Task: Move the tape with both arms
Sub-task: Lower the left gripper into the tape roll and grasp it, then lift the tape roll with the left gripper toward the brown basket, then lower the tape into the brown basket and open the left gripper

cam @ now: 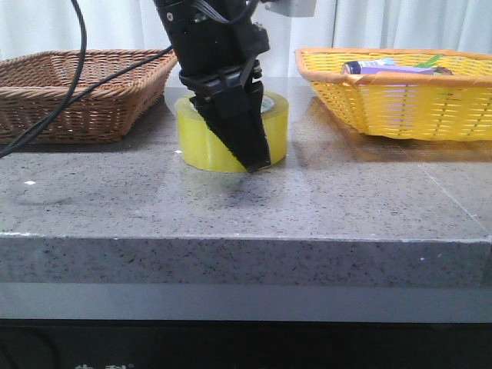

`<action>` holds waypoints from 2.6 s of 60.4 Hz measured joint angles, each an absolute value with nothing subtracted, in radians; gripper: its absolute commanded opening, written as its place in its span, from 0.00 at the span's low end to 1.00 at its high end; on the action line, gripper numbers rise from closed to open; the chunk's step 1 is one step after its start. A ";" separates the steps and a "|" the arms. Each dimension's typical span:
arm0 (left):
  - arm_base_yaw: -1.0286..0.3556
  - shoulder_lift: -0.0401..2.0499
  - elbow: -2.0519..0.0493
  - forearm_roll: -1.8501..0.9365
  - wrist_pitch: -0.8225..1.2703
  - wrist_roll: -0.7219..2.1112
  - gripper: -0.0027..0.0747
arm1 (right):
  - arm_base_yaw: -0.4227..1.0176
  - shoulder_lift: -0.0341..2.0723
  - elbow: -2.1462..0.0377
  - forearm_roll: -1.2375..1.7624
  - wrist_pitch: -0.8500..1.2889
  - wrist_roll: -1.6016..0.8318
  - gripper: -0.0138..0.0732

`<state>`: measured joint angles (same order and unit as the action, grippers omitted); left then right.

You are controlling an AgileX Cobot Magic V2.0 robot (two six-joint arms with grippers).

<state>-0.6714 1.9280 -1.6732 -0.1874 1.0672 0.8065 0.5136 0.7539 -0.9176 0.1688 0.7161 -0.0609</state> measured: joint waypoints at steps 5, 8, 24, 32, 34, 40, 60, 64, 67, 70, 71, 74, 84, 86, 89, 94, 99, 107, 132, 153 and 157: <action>-0.671 1.931 -1.710 -0.182 1.118 0.805 0.18 | 0.514 0.754 -0.918 0.169 0.716 -0.061 0.63; -0.671 1.931 -1.736 -0.180 1.146 0.803 0.18 | 0.514 0.754 -0.918 0.169 0.716 -0.061 0.63; -0.671 1.931 -1.902 -0.145 1.233 0.697 0.18 | 0.514 0.754 -0.918 0.169 0.716 -0.061 0.63; -0.671 1.931 -1.964 -0.096 1.259 0.627 0.18 | 0.514 0.754 -0.918 0.169 0.716 -0.061 0.63; -0.671 1.931 -1.980 -0.078 1.260 0.603 0.18 | 0.514 0.754 -0.918 0.169 0.716 -0.061 0.63; -0.669 1.931 -2.024 -0.021 1.266 0.529 0.18 | 0.514 0.754 -0.918 0.169 0.716 -0.061 0.63; -0.566 1.931 -2.078 0.021 1.268 0.399 0.18 | 0.514 0.754 -0.918 0.169 0.716 -0.061 0.63; -0.526 1.931 -2.078 0.023 1.268 0.373 0.18 | 0.514 0.754 -0.918 0.169 0.716 -0.061 0.63; -0.501 1.931 -2.078 0.023 1.268 0.357 0.18 | 0.514 0.754 -0.918 0.169 0.716 -0.061 0.63; -0.470 1.931 -2.078 0.023 1.268 0.344 0.18 | 0.514 0.754 -0.918 0.169 0.716 -0.061 0.63; -0.461 1.931 -2.078 0.023 1.268 0.341 0.18 | 0.514 0.754 -0.918 0.169 0.716 -0.061 0.63; -0.429 1.931 -2.078 0.025 1.268 0.327 0.18 | 0.514 0.754 -0.918 0.169 0.716 -0.061 0.63; -0.324 1.931 -2.078 0.025 1.270 0.310 0.18 | 0.514 0.754 -0.918 0.169 0.716 -0.061 0.63; -0.303 1.931 -2.078 0.015 1.270 0.309 0.18 | 0.514 0.754 -0.918 0.169 0.716 -0.061 0.63; -0.275 1.931 -2.078 0.000 1.270 0.307 0.18 | 0.514 0.754 -0.918 0.169 0.716 -0.061 0.63; -0.237 1.931 -2.078 -0.038 1.271 0.307 0.18 | 0.514 0.754 -0.918 0.169 0.716 -0.061 0.63; -0.219 1.931 -2.078 -0.063 1.273 0.306 0.18 | 0.514 0.754 -0.918 0.169 0.716 -0.061 0.63; -0.215 1.931 -2.078 -0.078 1.273 0.306 0.18 | 0.514 0.754 -0.918 0.169 0.716 -0.061 0.63; -0.214 2.043 -2.078 -0.084 1.258 0.306 0.18 | 0.514 0.754 -0.918 0.169 0.716 -0.061 0.63; -0.214 2.129 -2.077 -0.084 1.258 0.306 0.41 | 0.514 0.754 -0.918 0.169 0.716 -0.061 0.63; -0.214 2.129 -2.077 -0.084 1.255 0.306 0.53 | 0.514 0.754 -0.918 0.169 0.716 -0.061 0.63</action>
